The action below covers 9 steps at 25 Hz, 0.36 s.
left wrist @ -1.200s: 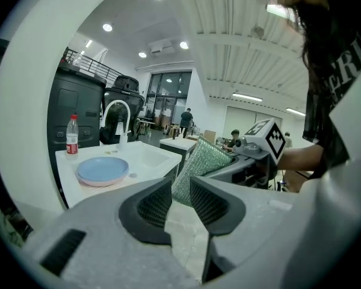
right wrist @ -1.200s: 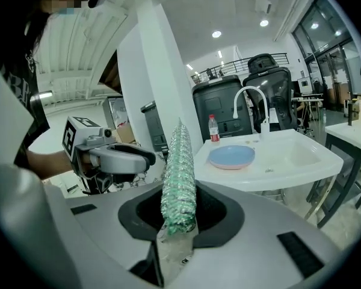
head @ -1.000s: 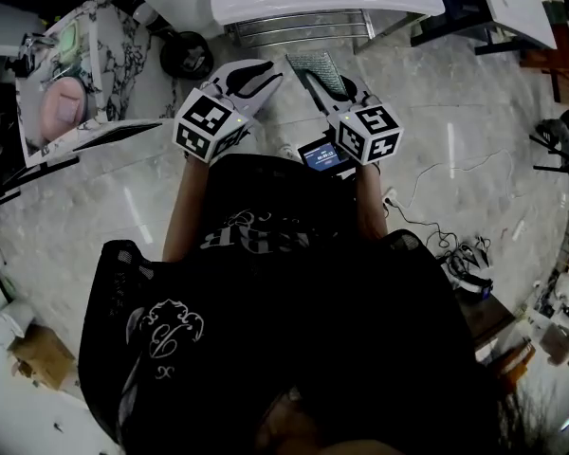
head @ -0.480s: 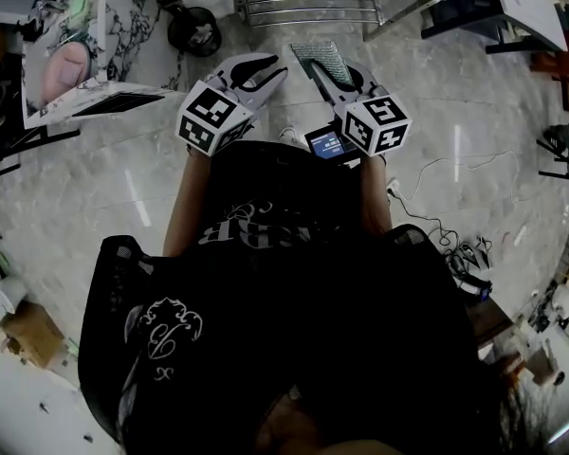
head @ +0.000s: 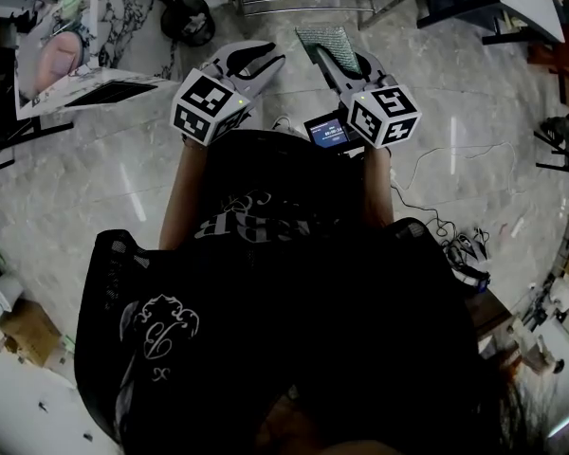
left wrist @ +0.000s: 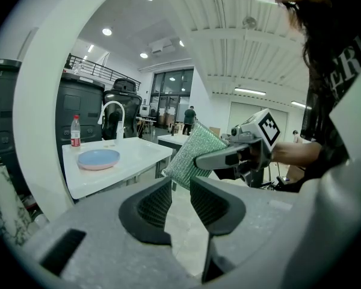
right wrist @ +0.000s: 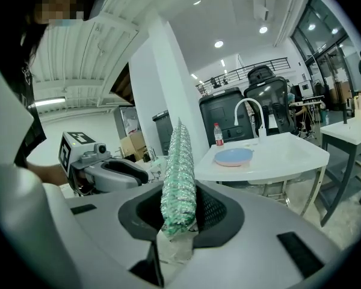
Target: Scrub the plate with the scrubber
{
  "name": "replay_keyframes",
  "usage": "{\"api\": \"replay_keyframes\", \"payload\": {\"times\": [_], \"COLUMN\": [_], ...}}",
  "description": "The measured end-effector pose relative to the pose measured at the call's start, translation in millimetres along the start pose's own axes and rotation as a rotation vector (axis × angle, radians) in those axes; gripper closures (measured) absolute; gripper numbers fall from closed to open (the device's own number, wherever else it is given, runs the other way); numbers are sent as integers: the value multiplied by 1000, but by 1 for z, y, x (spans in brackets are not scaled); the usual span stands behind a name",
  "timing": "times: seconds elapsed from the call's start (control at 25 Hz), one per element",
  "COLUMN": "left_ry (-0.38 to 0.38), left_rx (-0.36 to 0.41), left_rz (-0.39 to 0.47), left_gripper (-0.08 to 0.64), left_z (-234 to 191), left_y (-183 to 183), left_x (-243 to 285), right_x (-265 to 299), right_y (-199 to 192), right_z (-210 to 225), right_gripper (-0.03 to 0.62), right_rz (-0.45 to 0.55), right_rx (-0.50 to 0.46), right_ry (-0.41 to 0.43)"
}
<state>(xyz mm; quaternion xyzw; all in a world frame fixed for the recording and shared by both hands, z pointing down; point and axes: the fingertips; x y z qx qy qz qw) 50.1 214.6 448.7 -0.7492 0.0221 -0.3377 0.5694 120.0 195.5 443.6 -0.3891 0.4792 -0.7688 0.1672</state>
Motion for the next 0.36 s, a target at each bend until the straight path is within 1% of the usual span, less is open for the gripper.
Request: {"api": "replay_keyframes", "payload": {"times": [0.36], "left_ry": [-14], "left_rx": [18], "left_rz": [0], "left_gripper": [454], "left_z": [11], "left_y": [8], "left_x": [10], "right_x": [-23], "right_y": [2], "right_z": [22], "right_gripper": [502], "right_rz": [20], "right_rx": [0], "right_ry": [-56]}}
Point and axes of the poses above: the fingertips, and each gripper's own axes: x forward along the fingers, z to its right, y out of its top, and after that the axes turned 8 degrees about -z, right-handed
